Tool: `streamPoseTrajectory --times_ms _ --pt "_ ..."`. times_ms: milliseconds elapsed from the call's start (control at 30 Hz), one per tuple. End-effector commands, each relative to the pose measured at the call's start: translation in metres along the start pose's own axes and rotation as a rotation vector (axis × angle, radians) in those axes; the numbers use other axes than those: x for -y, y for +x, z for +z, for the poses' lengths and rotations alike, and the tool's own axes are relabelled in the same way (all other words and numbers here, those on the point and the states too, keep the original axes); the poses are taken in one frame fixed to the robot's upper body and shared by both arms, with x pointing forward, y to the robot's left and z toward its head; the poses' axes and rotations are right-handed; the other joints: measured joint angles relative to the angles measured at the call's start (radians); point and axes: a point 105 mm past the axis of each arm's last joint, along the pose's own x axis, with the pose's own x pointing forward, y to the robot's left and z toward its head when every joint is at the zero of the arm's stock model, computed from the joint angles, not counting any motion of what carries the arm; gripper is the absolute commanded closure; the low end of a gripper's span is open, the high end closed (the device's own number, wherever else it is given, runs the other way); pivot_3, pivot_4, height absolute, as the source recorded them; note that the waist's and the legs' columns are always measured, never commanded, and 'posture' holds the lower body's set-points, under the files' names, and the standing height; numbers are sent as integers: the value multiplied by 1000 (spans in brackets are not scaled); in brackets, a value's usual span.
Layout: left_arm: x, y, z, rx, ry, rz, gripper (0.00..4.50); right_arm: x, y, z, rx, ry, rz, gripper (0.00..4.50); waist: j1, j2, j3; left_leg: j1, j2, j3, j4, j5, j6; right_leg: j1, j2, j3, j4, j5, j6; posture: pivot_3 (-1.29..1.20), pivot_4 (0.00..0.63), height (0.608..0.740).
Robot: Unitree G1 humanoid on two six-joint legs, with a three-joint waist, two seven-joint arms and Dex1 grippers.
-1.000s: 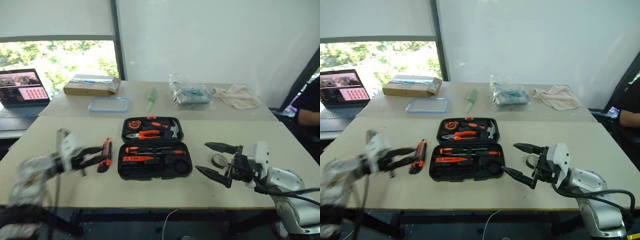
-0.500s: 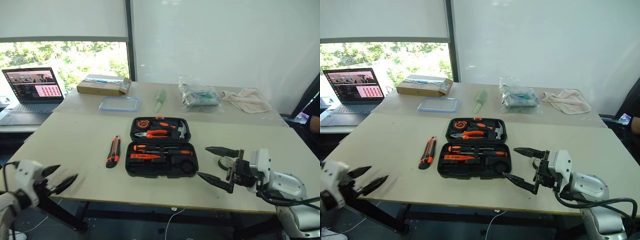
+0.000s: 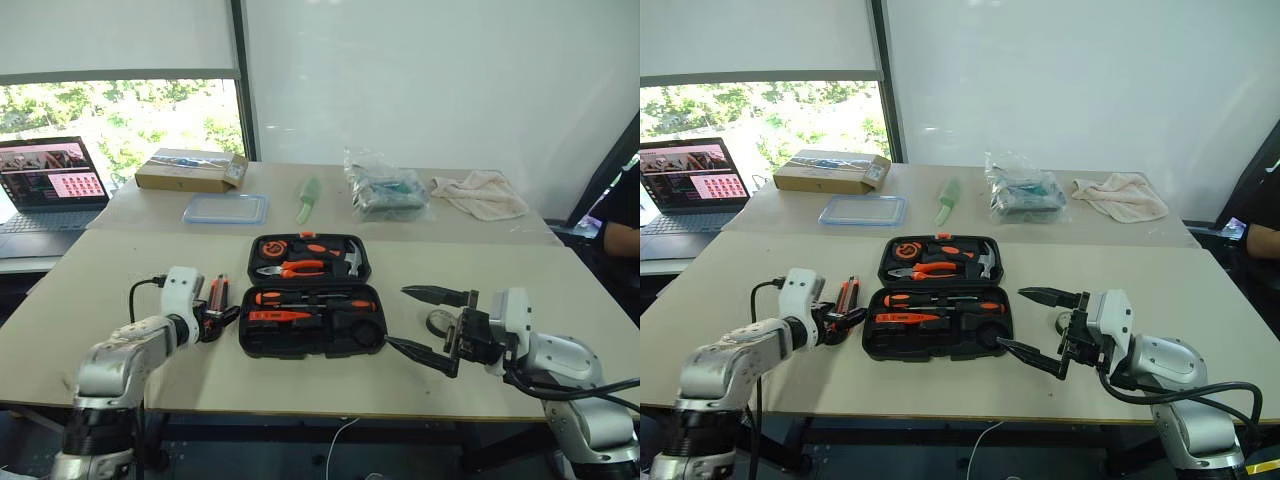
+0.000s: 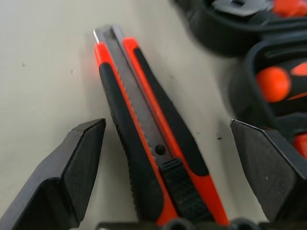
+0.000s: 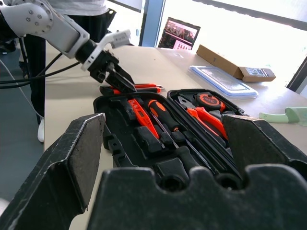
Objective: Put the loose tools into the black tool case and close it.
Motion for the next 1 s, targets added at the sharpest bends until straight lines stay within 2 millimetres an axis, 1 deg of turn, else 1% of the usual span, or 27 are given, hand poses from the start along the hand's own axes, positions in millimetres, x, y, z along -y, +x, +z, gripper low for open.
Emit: streamPoseTrajectory --times_ms 33,167,200,233,300,333,367,400,433,467,500,533,567,667,733,800,900,1000 --pt "2 7 -9 -64 -1 12 683 1 3 13 34 -29 -7 0 2 0 0 0 0 0 0 -1 2 0 0 0 0 0 0 0 150 740" --pt "0 5 -12 -71 -5 2 2192 2 1 14 32 -29 -23 0 6 0 0 2 0 0 0 -2 4 1 -1 0 1 0 0 0 150 740" --pt "-4 3 -13 -66 -22 6 2345 1 1 14 31 -29 -26 0 6 0 0 2 0 0 0 -2 4 1 -1 0 1 0 0 0 150 740" --pt "-8 1 -11 -46 -29 4 2761 1 0 13 30 -28 -29 0 6 0 0 2 0 0 0 -2 4 1 -1 0 1 0 0 0 150 740" --pt "-14 -4 -2 18 -44 -17 2771 1 0 13 28 -28 -33 0 6 0 0 2 0 0 0 -2 3 1 -1 0 1 0 0 0 150 740" --pt "-22 -9 5 58 -36 -20 2771 1 -1 13 27 -28 -36 0 5 0 0 2 0 0 0 -2 3 1 -1 0 1 0 0 0 150 740" --pt "-27 -15 21 128 -7 -63 2771 1 -2 13 24 -28 -39 0 3 0 0 2 0 0 0 -2 3 1 -1 0 1 0 0 0 150 740" --pt "-26 -23 38 203 46 -133 2771 1 -3 13 21 -27 -42 0 1 0 0 1 1 0 0 -1 2 0 0 0 1 0 -1 0 150 740" --pt "-24 -28 48 251 89 -186 2771 1 -4 13 19 -27 -44 0 0 -1 1 0 1 1 0 -1 2 -1 0 0 1 0 -1 0 150 740" --pt "-7 -38 63 308 214 -335 2771 1 -5 13 13 -27 -45 0 0 -1 1 -1 1 1 0 -1 1 -3 1 0 1 0 -1 0 150 740" --pt "11 -46 68 311 326 -483 2771 1 -7 13 7 -26 -46 0 2 -1 1 -2 1 1 0 2 -3 -3 1 -1 1 0 -2 0 150 740" --pt "25 -51 68 288 423 -602 2771 1 -9 12 1 -26 -47 0 6 -2 1 -3 1 1 0 2 -3 -4 1 -2 1 0 -2 0 150 740" --pt "33 -54 66 267 482 -677 2771 1 -10 12 -3 -25 -47 0 10 -2 1 -4 1 1 0 2 -3 -4 1 -2 0 0 -2 0 150 740" --pt "69 -57 52 149 722 -938 2771 1 -13 10 -16 -25 -52 0 23 0 1 -3 -1 1 1 1 -2 -2 -2 -3 -1 0 -2 0 150 740" --pt "79 -56 47 113 805 -1011 2771 1 -14 10 -19 -25 -53 0 22 0 1 -3 -2 2 1 0 0 0 -3 -1 -2 0 0 0 150 740" --pt "93 -44 44 84 852 -1035 2771 1 -14 10 -21 -24 -60 0 18 0 1 -4 -3 3 2 -2 3 -1 -1 0 -3 0 0 0 150 740" --pt "116 -23 32 32 906 -1042 2771 -2 -13 11 -21 -22 -70 0 16 0 2 -5 -2 2 3 -3 5 -2 2 -1 -3 1 1 0 150 740" --pt "124 -12 24 10 898 -1021 2771 -3 -14 11 -23 -21 -79 0 10 0 2 -5 -2 1 3 -3 5 -2 2 0 -3 1 1 0 150 740"
